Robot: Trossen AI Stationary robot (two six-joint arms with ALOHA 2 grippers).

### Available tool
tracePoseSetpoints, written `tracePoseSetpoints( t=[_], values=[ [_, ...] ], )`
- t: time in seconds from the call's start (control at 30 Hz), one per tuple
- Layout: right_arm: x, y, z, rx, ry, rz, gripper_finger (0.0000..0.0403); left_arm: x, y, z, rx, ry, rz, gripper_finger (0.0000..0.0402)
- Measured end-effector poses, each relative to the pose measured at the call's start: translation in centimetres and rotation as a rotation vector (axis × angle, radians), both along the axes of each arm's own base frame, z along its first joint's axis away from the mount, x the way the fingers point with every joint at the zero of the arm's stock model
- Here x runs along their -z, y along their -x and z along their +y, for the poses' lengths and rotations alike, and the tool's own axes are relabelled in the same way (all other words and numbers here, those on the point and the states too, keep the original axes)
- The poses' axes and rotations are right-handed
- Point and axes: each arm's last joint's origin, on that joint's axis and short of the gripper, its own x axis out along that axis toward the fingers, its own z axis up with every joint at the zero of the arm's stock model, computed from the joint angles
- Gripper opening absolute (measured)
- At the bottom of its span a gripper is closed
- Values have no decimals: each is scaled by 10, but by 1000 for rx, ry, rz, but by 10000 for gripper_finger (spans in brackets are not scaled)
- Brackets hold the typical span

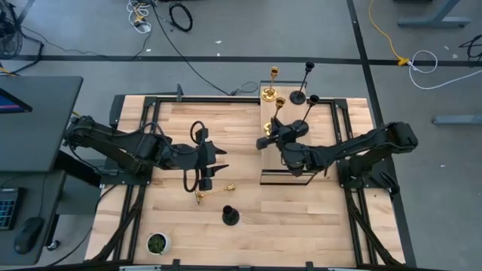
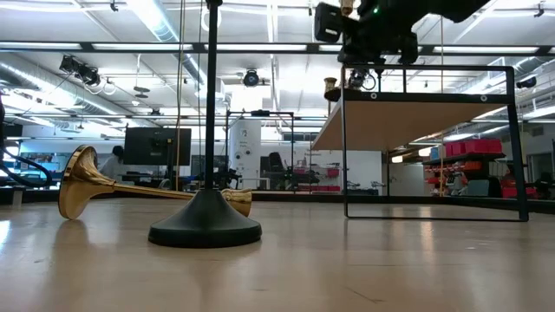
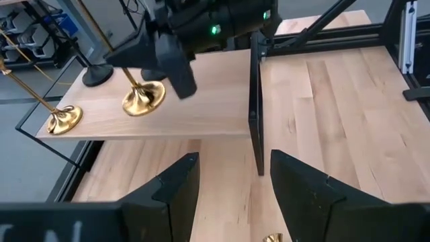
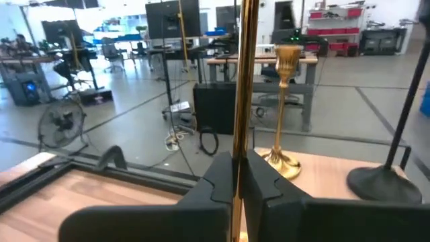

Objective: Pick & Place candle stick holders
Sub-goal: Put the bottom gold candleholder on the shelf aligned with the other gold candleholder

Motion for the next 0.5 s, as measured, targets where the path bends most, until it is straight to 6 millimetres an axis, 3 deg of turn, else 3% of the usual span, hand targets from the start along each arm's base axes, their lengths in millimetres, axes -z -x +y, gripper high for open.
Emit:
tracePoseSetpoints(
  t=[0.23, 0.5],
  values=[
    [19, -11, -10, 64, 12, 38, 1, 1, 0, 0, 2, -1, 6, 183],
    [27, -15, -22, 104, 11, 45, 1, 2, 1, 0, 0, 0, 18, 183]
  ],
)
